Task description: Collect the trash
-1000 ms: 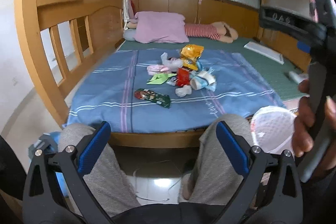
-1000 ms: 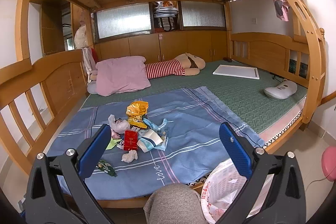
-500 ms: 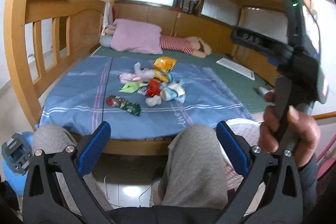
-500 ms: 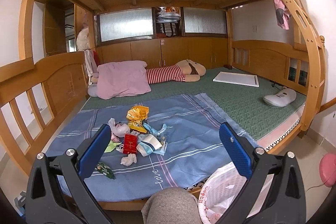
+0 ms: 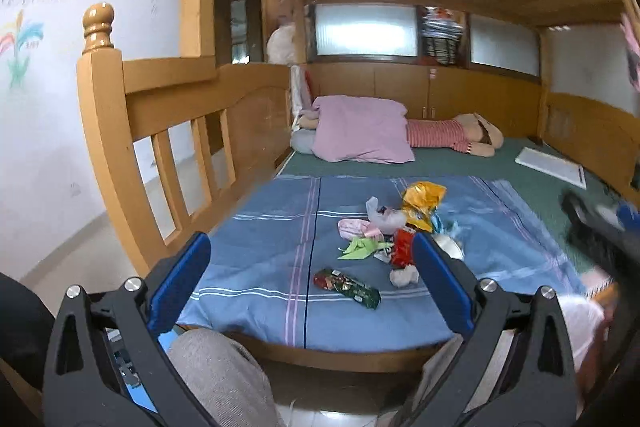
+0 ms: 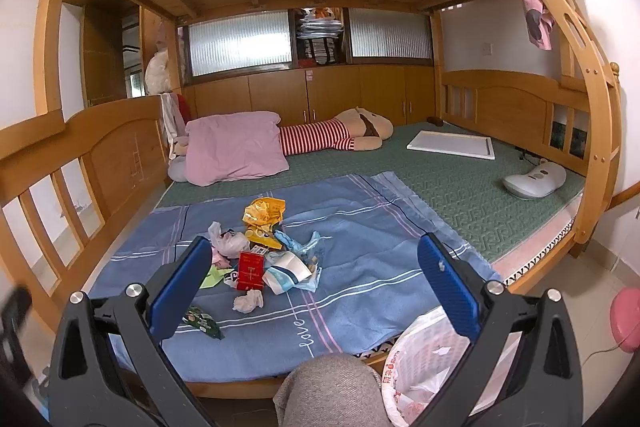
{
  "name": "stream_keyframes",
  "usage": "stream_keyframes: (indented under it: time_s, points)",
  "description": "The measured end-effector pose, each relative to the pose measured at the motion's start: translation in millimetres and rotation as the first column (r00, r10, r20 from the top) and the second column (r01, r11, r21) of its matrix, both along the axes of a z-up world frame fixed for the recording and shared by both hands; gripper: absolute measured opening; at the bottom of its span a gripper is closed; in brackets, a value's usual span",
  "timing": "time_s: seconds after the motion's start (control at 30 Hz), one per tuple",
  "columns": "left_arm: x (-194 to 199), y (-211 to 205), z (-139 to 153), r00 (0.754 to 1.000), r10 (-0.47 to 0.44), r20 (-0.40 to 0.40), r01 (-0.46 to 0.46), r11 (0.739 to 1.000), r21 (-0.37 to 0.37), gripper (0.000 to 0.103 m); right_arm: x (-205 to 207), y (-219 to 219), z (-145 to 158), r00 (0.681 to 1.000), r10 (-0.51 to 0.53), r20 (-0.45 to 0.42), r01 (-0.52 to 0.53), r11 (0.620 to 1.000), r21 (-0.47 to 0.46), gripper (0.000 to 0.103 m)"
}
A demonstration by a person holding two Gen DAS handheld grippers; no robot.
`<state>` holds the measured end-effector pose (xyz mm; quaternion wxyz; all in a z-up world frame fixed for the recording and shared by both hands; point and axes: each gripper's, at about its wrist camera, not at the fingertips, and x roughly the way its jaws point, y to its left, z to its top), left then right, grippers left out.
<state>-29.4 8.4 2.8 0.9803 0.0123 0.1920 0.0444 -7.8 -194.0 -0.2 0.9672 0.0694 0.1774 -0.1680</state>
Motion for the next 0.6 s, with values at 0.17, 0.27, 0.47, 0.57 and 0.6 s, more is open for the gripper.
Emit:
stream_keyframes:
  time_s: [0.17, 0.27, 0.47, 0.57, 0.6]
  points:
    - [19, 9, 10, 0.997, 0.078, 0.030, -0.077, 0.997, -0.020, 0.100, -1, -1, 2, 1.000, 0.000, 0.002, 0.000, 1.000, 0.001, 0.100]
    - [21, 7, 6, 0.996, 0.084, 0.026, -0.083, 0.996, -0.011, 0.100, -1, -2, 1, 1.000, 0.000, 0.002, 0.000, 1.000, 0.005, 0.100]
    - [25, 8, 4, 0.994, 0.105, 0.016, -0.106, 0.994, 0.005, 0.100, -1, -2, 2, 1.000, 0.008, -0.005, -0.008, 1.000, 0.005, 0.100]
    - [26, 8, 4, 0.994, 0.104, 0.015, -0.104, 0.995, 0.007, 0.100, -1, -1, 3, 1.000, 0.012, -0.003, -0.012, 1.000, -0.004, 0.100]
    - [26, 9, 3, 0.995, 0.103, 0.015, -0.103, 0.995, 0.008, 0.100, -1, 0, 4, 1.000, 0.012, -0.002, -0.013, 1.000, -0.006, 0.100]
